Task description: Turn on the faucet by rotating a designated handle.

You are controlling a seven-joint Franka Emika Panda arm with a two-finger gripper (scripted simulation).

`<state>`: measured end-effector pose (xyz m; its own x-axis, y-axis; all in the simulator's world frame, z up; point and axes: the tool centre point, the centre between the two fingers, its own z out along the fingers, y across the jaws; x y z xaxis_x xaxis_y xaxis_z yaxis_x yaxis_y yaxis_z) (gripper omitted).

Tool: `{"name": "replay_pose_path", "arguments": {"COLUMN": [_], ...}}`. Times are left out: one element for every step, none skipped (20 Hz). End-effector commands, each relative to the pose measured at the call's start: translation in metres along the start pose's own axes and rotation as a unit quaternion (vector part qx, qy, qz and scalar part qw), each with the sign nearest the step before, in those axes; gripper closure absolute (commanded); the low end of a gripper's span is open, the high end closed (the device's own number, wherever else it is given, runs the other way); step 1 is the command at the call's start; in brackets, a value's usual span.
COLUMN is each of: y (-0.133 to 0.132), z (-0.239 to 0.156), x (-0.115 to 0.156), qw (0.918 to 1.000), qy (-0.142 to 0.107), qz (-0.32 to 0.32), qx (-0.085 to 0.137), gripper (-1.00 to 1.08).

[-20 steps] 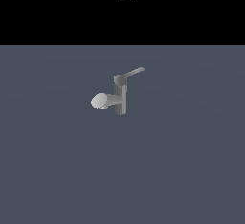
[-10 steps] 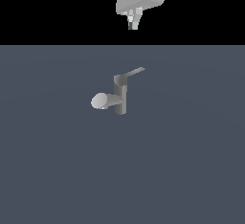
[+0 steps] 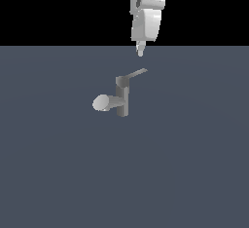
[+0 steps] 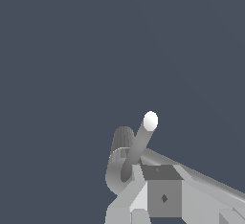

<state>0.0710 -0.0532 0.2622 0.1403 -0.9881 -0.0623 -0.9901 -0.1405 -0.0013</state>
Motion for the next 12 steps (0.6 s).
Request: {"name": "replay_pose_path", "arguments": {"y": [-0.01, -0.013, -0.016, -0.019, -0.021, -0.024, -0.025, -0.027, -0.029, -0.03, -0.031, -0.032], "z": [0.018, 0.025, 0.031, 0.037, 0.043, 0.048, 0.053, 0.057, 0.061, 0.065, 0.068, 0.071], "x": [0.008, 0.012, 0.014, 0.017, 0.019, 0.022, 0.024, 0.026, 0.027, 0.029, 0.03, 0.032], "qw": [0.9993, 0.9988, 0.9981, 0.9974, 0.9966, 0.9958, 0.9949, 0.9941, 0.9933, 0.9925, 0.9918, 0.9912], "qy": [0.007, 0.009, 0.011, 0.014, 0.016, 0.018, 0.02, 0.022, 0.024, 0.025, 0.026, 0.028], "qz": [0.036, 0.048, 0.06, 0.071, 0.081, 0.09, 0.099, 0.106, 0.113, 0.119, 0.125, 0.129], "qx": [0.001, 0.001, 0.001, 0.001, 0.001, 0.002, 0.002, 0.002, 0.002, 0.003, 0.003, 0.003], "gripper": [1.08, 1.08, 1.08, 1.08, 1.08, 1.08, 1.08, 1.08, 1.08, 1.08, 1.08, 1.08]}}
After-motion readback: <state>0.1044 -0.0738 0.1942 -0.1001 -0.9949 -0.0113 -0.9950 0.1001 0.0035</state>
